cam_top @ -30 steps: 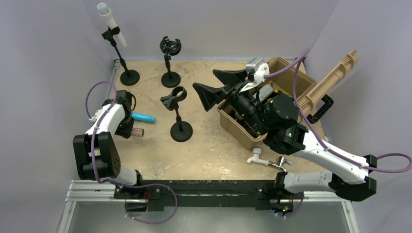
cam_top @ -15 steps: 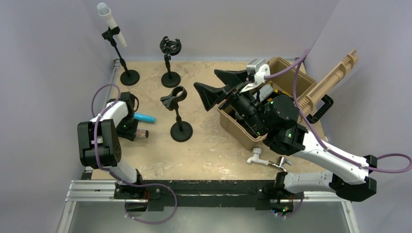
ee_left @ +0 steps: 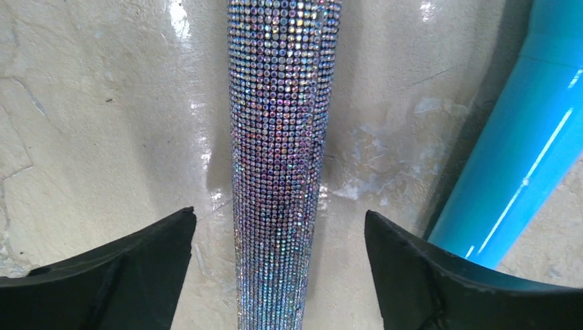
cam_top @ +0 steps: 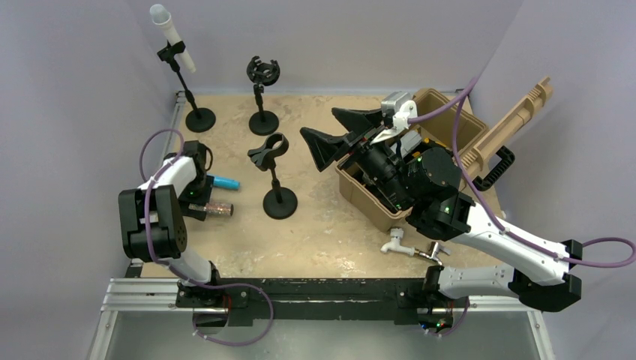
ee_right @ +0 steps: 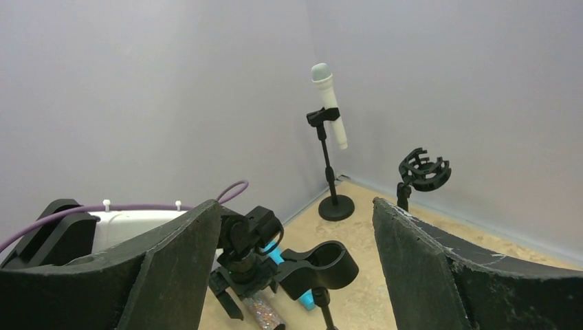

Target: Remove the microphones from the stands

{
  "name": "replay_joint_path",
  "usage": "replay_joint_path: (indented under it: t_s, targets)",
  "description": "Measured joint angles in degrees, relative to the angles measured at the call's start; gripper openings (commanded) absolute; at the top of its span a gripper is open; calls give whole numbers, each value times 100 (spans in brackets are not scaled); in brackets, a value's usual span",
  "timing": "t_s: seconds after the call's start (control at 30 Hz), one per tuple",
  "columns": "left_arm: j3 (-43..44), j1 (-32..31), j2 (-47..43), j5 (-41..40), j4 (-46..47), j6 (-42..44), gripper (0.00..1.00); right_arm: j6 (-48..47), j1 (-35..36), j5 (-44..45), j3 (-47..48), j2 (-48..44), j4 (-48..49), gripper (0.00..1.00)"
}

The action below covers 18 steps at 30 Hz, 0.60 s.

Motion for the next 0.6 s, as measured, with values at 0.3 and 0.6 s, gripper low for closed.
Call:
replay_joint_path:
  t_s: [0.3, 0.6]
  targets:
    - [-138, 13, -1150, 184, -31, 328, 100, -2, 0, -2, -2, 7, 0, 79]
    - [-317, 13, -3659, 970, 442, 2398, 99, 7, 0, -61, 0, 271, -15, 79]
